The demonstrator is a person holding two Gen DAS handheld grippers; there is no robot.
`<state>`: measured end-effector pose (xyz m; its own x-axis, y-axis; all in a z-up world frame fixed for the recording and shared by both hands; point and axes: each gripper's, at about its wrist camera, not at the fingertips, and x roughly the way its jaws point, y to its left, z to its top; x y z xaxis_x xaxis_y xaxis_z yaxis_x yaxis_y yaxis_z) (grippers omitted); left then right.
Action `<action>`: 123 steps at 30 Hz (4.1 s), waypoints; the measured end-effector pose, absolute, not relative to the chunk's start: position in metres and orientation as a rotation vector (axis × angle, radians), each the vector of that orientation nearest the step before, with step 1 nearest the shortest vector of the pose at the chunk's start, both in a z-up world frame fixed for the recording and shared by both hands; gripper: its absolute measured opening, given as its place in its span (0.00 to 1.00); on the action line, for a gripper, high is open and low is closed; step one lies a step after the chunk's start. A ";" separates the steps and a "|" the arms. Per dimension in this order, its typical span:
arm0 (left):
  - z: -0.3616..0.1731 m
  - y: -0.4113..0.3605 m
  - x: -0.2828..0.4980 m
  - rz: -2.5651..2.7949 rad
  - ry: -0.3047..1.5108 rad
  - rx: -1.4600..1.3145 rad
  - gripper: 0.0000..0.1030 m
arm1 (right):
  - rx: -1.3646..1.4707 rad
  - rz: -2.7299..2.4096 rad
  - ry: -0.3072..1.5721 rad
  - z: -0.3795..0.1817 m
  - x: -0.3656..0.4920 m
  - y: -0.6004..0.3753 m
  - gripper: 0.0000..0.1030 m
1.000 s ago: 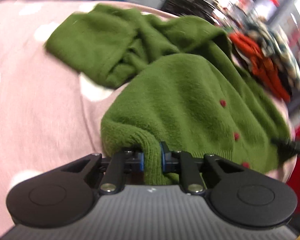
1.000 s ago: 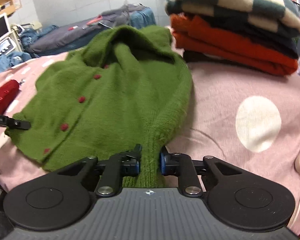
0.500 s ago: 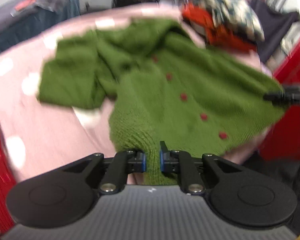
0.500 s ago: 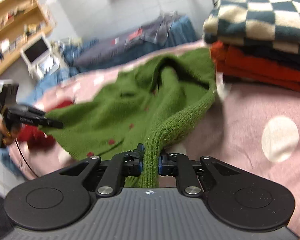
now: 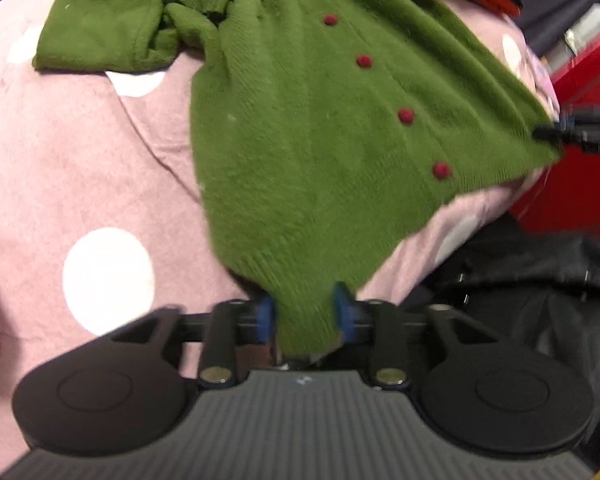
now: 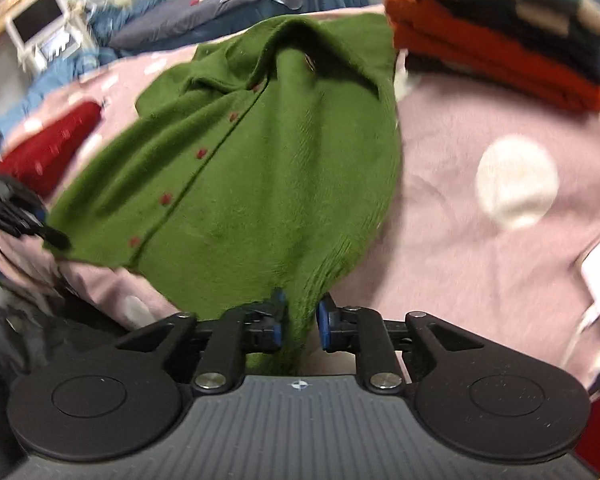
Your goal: Fold small clothes
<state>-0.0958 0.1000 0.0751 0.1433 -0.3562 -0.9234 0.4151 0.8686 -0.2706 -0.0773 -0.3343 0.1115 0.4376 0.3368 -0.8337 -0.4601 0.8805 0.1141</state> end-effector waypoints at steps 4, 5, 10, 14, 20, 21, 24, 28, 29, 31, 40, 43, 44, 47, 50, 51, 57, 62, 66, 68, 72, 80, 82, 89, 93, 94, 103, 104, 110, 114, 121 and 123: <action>0.077 0.110 -0.098 -0.517 1.302 0.060 0.47 | -0.202 0.396 0.962 0.119 -0.071 -0.342 0.50; 0.080 0.114 -0.096 -0.496 1.290 0.033 0.47 | -0.198 0.384 0.955 0.121 -0.068 -0.347 0.52; 0.100 0.135 -0.078 -0.396 1.207 -0.103 0.64 | -0.224 0.379 0.868 0.135 -0.060 -0.343 0.85; 0.116 0.147 -0.056 -0.307 1.117 -0.187 0.80 | -0.250 0.425 0.787 0.145 -0.055 -0.325 0.91; 0.121 0.154 -0.013 -0.105 0.945 -0.241 0.93 | -0.329 0.535 0.663 0.151 -0.036 -0.283 0.95; 0.120 0.152 -0.006 -0.095 0.927 -0.229 0.93 | -0.357 0.561 0.638 0.151 -0.033 -0.273 0.97; 0.116 0.134 0.011 -0.105 0.911 -0.117 0.93 | -0.438 0.616 0.587 0.149 -0.019 -0.246 0.99; 0.104 0.104 0.029 -0.080 0.869 0.064 0.93 | -0.479 0.665 0.528 0.147 0.005 -0.218 0.98; 0.100 0.099 0.034 -0.067 0.861 0.089 0.93 | -0.479 0.677 0.522 0.145 0.011 -0.212 0.99; 0.093 0.088 0.040 -0.054 0.845 0.135 0.93 | -0.493 0.699 0.522 0.140 0.025 -0.198 0.99; 0.058 0.084 0.069 0.003 0.878 0.239 0.92 | -0.655 0.811 0.494 0.098 0.074 -0.120 0.98; 0.052 0.085 0.080 -0.011 0.895 0.216 0.95 | -0.706 0.833 0.519 0.077 0.088 -0.096 0.96; 0.049 0.086 0.085 -0.015 0.901 0.205 0.96 | -0.732 0.827 0.512 0.068 0.091 -0.089 0.96; 0.039 0.090 0.099 -0.010 0.900 0.162 1.00 | -0.771 0.810 0.473 0.053 0.096 -0.079 0.79; 0.030 0.092 0.110 0.005 0.893 0.122 1.00 | -0.727 0.810 0.494 0.051 0.102 -0.082 0.19; 0.029 0.091 0.111 0.015 0.889 0.121 0.98 | -0.709 0.807 0.488 0.054 0.102 -0.086 0.17; 0.047 0.090 0.104 0.037 0.836 0.134 0.32 | -0.661 0.666 0.306 0.097 0.090 -0.126 0.09; 0.058 0.122 0.103 0.115 0.843 0.059 0.25 | -0.553 0.471 0.221 0.155 0.090 -0.187 0.09; 0.071 0.151 0.100 0.195 0.833 0.003 0.24 | -0.491 0.321 0.165 0.194 0.082 -0.237 0.09; 0.079 0.158 0.098 0.326 0.805 0.103 0.01 | -0.483 0.267 0.147 0.206 0.074 -0.257 0.09; 0.082 0.198 0.096 0.423 0.835 0.082 0.04 | -0.429 0.274 0.193 0.199 0.063 -0.280 0.09; 0.095 0.150 0.085 0.181 0.773 0.091 1.00 | -0.448 0.294 0.258 0.162 0.028 -0.268 0.09; 0.096 0.121 0.101 0.185 0.748 0.214 1.00 | -0.442 0.307 0.270 0.159 0.020 -0.267 0.09; 0.052 0.076 0.174 0.250 0.791 0.423 0.82 | -0.429 0.284 0.321 0.156 -0.011 -0.285 0.09; 0.054 0.099 0.175 0.324 0.800 0.293 0.20 | -0.439 0.198 0.354 0.157 -0.023 -0.316 0.09; 0.058 0.110 0.173 0.340 0.794 0.252 0.18 | -0.442 0.172 0.369 0.156 -0.024 -0.325 0.09; 0.084 0.232 0.133 0.685 0.793 0.195 0.17 | -0.470 0.039 0.455 0.140 -0.012 -0.367 0.09; 0.085 0.246 0.129 0.722 0.801 0.186 0.17 | -0.468 0.038 0.461 0.139 -0.010 -0.368 0.08; 0.107 0.275 0.109 0.803 0.765 0.144 0.27 | -0.516 0.028 0.508 0.130 -0.013 -0.368 0.09; 0.106 0.260 0.115 0.772 0.813 0.182 0.69 | -0.548 0.037 0.581 0.125 -0.019 -0.372 0.15; 0.102 0.182 0.121 0.547 0.785 0.400 1.00 | -0.676 0.020 0.555 0.145 -0.047 -0.368 0.68; 0.098 0.168 0.127 0.478 0.810 0.391 1.00 | -0.598 0.095 0.528 0.161 -0.048 -0.370 0.73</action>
<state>0.1271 0.1678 0.0976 0.5945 0.5447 -0.5916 -0.2543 0.8253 0.5042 -0.0484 -0.3696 0.1615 0.8637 -0.0648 -0.4998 -0.2342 0.8264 -0.5120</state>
